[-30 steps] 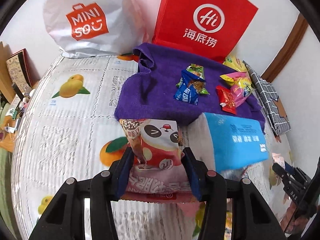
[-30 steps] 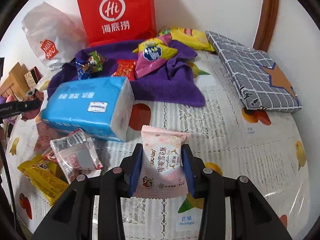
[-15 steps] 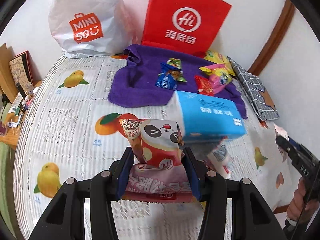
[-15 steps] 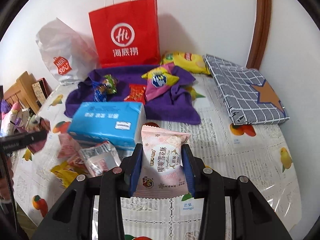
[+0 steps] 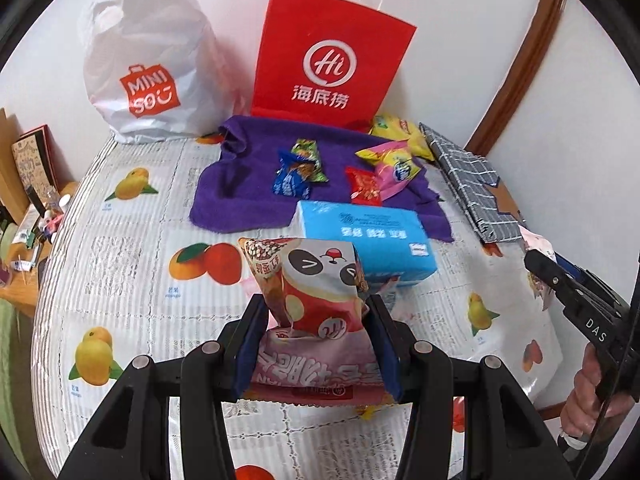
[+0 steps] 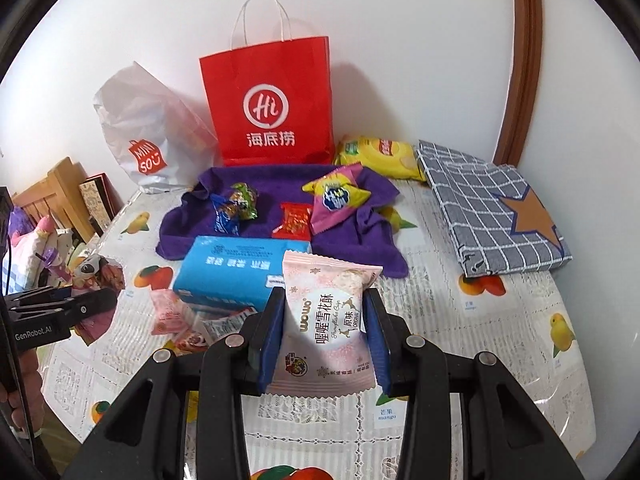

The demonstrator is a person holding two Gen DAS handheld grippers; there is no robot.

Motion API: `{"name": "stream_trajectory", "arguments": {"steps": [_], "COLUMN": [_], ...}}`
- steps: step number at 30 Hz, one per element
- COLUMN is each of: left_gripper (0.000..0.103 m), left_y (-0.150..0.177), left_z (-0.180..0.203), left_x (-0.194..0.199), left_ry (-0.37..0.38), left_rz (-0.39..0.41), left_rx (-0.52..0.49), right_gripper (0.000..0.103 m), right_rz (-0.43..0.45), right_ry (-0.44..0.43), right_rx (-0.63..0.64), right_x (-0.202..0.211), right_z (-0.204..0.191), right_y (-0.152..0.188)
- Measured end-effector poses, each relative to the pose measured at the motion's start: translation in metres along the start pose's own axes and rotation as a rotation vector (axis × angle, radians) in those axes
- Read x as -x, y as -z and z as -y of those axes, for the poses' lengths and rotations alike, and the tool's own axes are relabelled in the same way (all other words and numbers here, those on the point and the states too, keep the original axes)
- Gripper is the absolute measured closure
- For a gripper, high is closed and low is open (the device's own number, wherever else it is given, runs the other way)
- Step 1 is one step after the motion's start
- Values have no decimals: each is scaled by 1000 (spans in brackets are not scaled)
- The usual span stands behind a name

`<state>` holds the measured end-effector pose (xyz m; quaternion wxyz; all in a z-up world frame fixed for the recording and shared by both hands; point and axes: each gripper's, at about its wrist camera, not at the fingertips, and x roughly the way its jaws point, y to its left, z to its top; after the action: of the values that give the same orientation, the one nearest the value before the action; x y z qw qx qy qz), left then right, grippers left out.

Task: Organize snacks
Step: 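Carry the pink wafer and panda packets in both tools toward the purple towel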

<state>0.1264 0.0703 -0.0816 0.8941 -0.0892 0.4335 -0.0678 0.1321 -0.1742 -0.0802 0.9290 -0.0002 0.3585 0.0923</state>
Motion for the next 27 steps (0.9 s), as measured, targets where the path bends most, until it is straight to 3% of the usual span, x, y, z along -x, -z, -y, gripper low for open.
{"name": "stream_trajectory", "arguments": {"steps": [15,27], "left_gripper": [55,55], "left_y": [-29,-64], "left_z": [24,27], "left_x": [8,-3], "left_ry": [22,20], "left_rz": [42,53], "left_rx": [-36,-48], "right_gripper": [64,64], "right_rz": [34,42], "right_ry": [-25,-36], "right_rx": [0,-7], "right_x": [11,-6], "right_z": [-1,-5], "right_y": [-21,-50]}}
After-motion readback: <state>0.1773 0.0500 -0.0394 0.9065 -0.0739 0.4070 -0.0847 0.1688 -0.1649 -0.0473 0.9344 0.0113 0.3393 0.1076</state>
